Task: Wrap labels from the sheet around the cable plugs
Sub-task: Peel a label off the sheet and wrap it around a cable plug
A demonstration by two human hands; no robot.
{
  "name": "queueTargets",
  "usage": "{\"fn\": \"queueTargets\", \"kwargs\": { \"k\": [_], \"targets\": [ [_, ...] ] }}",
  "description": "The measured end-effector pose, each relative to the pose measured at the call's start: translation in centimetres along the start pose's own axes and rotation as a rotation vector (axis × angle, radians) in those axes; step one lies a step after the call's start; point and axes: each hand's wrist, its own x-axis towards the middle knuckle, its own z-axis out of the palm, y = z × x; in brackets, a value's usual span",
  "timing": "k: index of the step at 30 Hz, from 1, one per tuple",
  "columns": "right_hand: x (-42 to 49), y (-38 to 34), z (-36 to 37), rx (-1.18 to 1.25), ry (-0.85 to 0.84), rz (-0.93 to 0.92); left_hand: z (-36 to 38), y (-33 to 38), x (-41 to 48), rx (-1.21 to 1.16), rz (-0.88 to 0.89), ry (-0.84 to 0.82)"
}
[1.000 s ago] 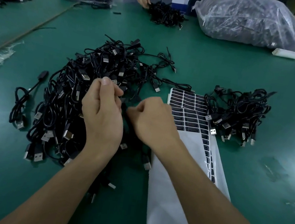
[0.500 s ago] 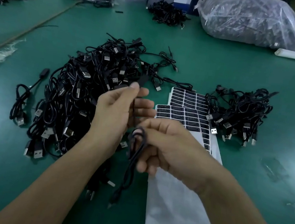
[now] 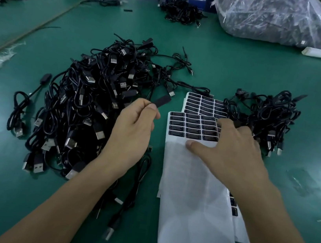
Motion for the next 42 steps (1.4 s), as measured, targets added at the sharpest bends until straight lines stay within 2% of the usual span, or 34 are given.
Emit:
{"fn": "queueTargets", "kwargs": {
  "k": [7, 12, 16, 20, 25, 30, 36, 42],
  "targets": [
    [-0.1, 1.3, -0.3, 0.175, -0.015, 0.032, 0.2, 0.2, 0.0, -0.042, -0.003, 0.007],
    [-0.2, 1.9, -0.5, 0.125, -0.011, 0.025, 0.3, 0.2, -0.2, -0.036, 0.025, 0.017],
    [-0.4, 2.5, -0.7, 0.222, 0.007, 0.007, 0.3, 0.3, -0.3, -0.032, 0.040, 0.017],
    [-0.4, 2.4, -0.7, 0.292, 0.116, -0.139, 0.3, 0.5, -0.5, -0.068, 0.033, 0.003],
    [-0.8, 0.4, 0.4, 0.622, 0.154, -0.294, 0.5, 0.3, -1.0, -0.048, 0.141, -0.066],
    [-1.2, -0.4, 1.3, 0.823, 0.043, -0.216, 1.3, -0.4, -1.1, 0.114, 0.207, -0.091],
    [-0.8, -0.1, 0.7, 1.051, -0.074, -0.142, 1.0, -0.5, -1.1, 0.171, 0.220, -0.060],
    [-1.0, -0.2, 0.8, 1.003, -0.063, -0.206, 1.2, -0.3, -1.3, 0.178, 0.223, -0.082]
  ]
}}
